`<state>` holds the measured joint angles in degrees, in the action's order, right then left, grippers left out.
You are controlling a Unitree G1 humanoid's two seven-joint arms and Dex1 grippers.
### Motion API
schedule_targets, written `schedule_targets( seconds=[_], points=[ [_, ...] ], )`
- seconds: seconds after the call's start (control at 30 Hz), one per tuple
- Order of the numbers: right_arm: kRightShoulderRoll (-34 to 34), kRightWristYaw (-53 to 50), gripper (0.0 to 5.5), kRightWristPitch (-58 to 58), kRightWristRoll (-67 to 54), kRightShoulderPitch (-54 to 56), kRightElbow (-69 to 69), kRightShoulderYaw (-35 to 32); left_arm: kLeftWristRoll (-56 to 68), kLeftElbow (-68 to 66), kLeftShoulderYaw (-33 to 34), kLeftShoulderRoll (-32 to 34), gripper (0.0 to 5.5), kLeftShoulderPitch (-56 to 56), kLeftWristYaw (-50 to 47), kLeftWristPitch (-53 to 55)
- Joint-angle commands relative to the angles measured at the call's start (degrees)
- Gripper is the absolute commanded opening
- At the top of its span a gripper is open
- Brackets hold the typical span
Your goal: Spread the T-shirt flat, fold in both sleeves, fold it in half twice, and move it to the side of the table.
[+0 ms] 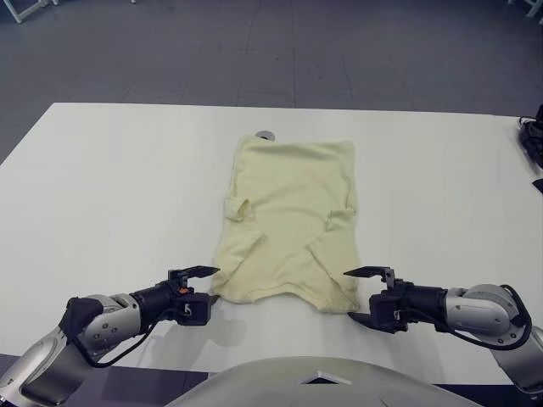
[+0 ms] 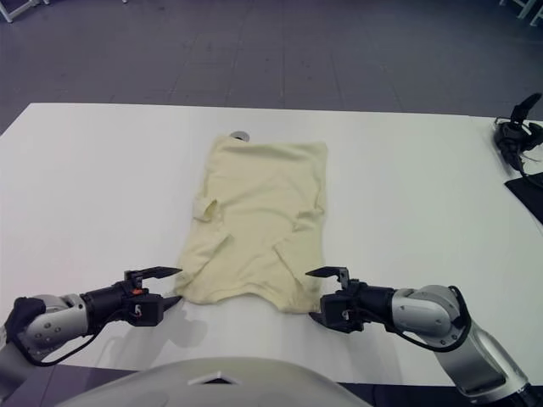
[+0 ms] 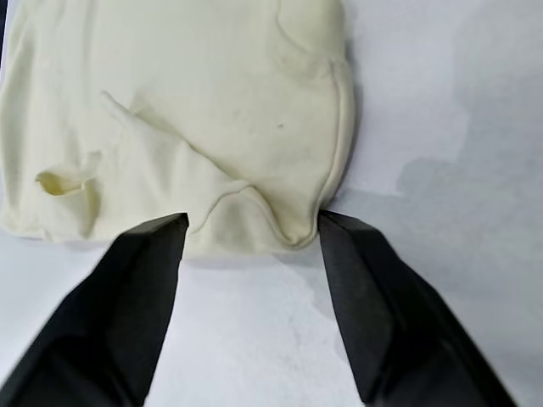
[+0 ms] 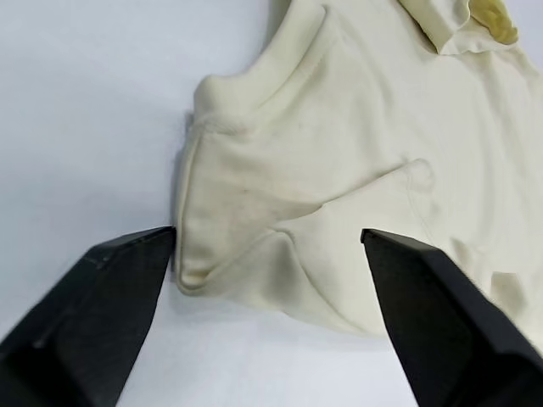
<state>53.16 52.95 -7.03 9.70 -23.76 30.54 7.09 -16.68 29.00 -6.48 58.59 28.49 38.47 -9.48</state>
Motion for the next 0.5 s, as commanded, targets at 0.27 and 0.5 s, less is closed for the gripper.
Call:
schedule_targets(
  seconds=[0.27,0.5],
  points=[
    [1.85,-0.45,2.27,-0.88,2.61,1.82,-4.36,0.36,-5.07,-3.18,-4.54,-3.21,0.86,-1.76,1.44,1.44],
    [2.12,-0.54,1.04,-1.83,2.33,1.86,-5.16,0.37,-5.61,-2.12,-4.78,-4.19,0.00,-1.76,2.04,2.23]
  ],
)
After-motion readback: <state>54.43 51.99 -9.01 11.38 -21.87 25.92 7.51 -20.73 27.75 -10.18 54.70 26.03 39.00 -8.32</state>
